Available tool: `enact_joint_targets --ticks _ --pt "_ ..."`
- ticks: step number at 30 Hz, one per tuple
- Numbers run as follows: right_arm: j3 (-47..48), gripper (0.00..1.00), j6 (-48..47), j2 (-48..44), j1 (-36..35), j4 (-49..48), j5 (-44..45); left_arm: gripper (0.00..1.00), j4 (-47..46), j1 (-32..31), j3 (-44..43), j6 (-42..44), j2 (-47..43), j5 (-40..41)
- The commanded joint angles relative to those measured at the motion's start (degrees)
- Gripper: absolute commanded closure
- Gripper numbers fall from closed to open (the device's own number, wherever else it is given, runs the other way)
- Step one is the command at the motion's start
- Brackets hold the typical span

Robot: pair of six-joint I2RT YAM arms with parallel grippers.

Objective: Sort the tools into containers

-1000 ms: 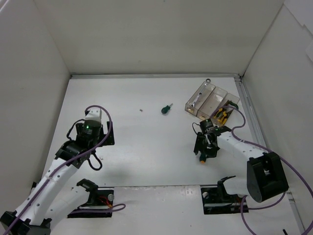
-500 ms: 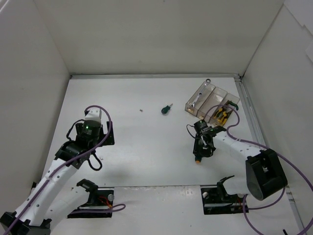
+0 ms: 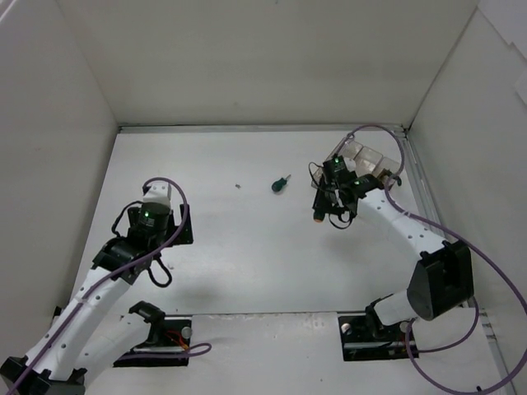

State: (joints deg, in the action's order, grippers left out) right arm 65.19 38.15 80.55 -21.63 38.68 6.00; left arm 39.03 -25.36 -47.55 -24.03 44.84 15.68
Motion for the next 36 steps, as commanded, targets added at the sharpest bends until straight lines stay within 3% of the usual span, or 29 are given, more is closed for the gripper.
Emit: enact_joint_targets --ticks 1,11,25,28,34,36 --pt "7.5 1.0 0.5 4.2 3.1 -1.5 3.9 0.0 -2.6 0.4 -1.1 0.7 -0.4 0.1" --pt "25.3 1.0 -1.0 16.8 13.3 -1.3 5.5 0.0 -2.5 0.4 -1.1 0.6 -1.4 0.5" --pt "35.3 0.99 -2.0 33.3 24.6 -1.4 3.8 0.0 -2.4 0.4 -1.1 0.6 -2.1 1.2" --pt "37.5 0.94 -2.1 37.0 26.3 -1.4 2.2 0.0 -2.2 0.4 -1.3 0.7 -1.2 0.8" --pt "40.1 0.71 -1.7 40.8 27.4 -1.2 -0.1 0.0 -2.2 0.4 -1.3 0.7 -1.1 1.0" --pt "40.5 0.69 -1.9 41.2 27.5 -1.3 -0.5 0.0 -2.0 0.4 -1.3 0.7 -1.1 1.1"
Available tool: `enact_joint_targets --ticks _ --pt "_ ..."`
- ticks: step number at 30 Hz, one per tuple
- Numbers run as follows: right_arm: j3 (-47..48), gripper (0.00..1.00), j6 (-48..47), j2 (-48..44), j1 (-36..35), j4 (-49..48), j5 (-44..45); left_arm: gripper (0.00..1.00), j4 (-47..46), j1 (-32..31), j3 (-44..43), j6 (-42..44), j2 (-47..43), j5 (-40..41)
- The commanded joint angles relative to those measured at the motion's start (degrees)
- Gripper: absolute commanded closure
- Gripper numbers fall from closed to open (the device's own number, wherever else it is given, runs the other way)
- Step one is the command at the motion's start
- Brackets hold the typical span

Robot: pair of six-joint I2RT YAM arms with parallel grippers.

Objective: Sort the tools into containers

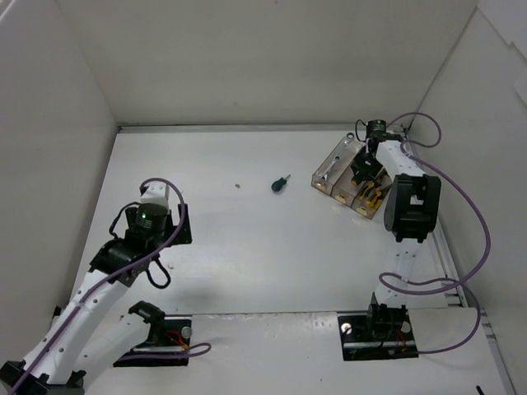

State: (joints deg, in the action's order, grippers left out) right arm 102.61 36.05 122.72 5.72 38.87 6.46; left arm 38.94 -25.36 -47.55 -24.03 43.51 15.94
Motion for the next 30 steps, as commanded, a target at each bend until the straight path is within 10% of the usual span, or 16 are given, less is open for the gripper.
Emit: enact_joint_targets --ticks 1,6,20,30 --pt "3.3 0.65 0.2 -0.9 0.1 -1.6 -1.4 0.0 -2.0 0.4 -1.4 0.6 0.3 0.8" --pt "3.3 0.45 -0.8 -2.4 0.0 -1.4 -2.1 0.0 -2.1 0.4 -1.3 0.7 0.4 0.7" --pt "3.6 0.39 -4.1 -17.5 -6.5 -1.4 3.0 0.0 -2.5 0.4 -1.4 0.9 0.5 -0.5" --pt "0.7 0.15 2.3 -21.3 -20.1 -1.2 4.3 0.0 -2.9 0.4 -1.2 0.9 -0.2 -1.3"
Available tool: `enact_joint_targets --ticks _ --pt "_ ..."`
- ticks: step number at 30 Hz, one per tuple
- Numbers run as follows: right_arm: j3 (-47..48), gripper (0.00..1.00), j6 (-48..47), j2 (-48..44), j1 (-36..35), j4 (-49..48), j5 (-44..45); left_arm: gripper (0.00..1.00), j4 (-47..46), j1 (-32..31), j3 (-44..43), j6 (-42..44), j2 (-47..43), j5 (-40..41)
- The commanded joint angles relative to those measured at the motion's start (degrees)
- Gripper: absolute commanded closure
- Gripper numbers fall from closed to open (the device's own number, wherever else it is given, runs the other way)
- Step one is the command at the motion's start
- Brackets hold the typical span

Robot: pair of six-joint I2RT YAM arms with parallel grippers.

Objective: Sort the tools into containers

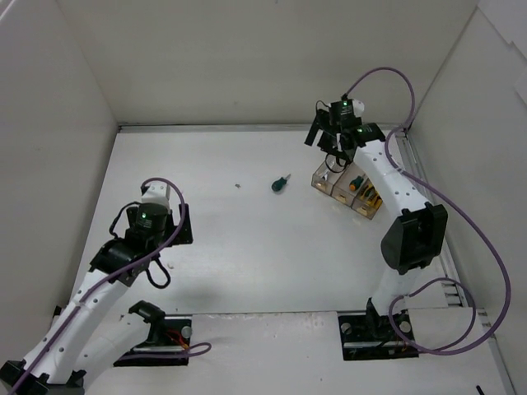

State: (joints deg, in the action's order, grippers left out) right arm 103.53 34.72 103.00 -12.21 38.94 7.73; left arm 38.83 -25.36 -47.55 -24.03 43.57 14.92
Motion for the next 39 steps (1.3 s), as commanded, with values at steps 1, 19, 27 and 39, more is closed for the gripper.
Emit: enact_joint_targets --ticks 1,19,27,39 --pt "-0.3 0.14 4.5 -1.5 -2.9 -1.3 3.5 0.0 -2.7 0.4 -1.2 1.0 -0.3 -0.3" --pt "7.1 0.12 16.7 15.2 -12.5 -0.4 7.1 0.0 -2.4 0.4 -1.4 0.6 -1.1 -0.9" --pt "10.8 0.18 19.2 22.7 -13.5 -0.1 6.5 0.0 -2.3 0.4 -1.4 0.5 -1.9 -0.8" --pt "13.5 0.28 21.5 29.4 -13.0 0.1 4.8 0.0 -2.3 0.4 -1.4 0.4 -2.5 -0.6"
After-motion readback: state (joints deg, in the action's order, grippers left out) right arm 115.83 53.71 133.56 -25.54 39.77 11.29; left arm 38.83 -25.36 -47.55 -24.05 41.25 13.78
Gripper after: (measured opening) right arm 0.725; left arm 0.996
